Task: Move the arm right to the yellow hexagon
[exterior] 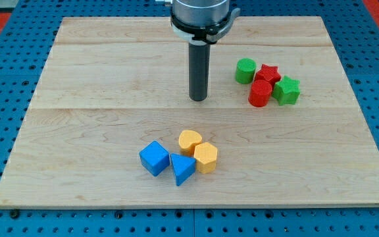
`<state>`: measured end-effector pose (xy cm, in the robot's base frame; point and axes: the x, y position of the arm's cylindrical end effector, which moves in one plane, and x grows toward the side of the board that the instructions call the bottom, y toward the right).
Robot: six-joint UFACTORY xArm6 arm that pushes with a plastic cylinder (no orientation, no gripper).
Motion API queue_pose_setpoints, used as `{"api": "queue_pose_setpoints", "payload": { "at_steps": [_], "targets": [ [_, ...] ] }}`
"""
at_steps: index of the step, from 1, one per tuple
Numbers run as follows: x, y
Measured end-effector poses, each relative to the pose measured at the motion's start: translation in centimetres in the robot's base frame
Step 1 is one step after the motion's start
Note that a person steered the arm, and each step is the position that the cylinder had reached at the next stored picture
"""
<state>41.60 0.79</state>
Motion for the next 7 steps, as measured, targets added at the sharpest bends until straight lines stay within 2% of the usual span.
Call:
{"api": "queue_pose_setpoints", "payload": {
  "at_steps": [3, 5, 7],
  "targets": [
    [-1.9, -1.9],
    [-2.0, -5.5],
    [-2.5, -5.5]
  ]
}}
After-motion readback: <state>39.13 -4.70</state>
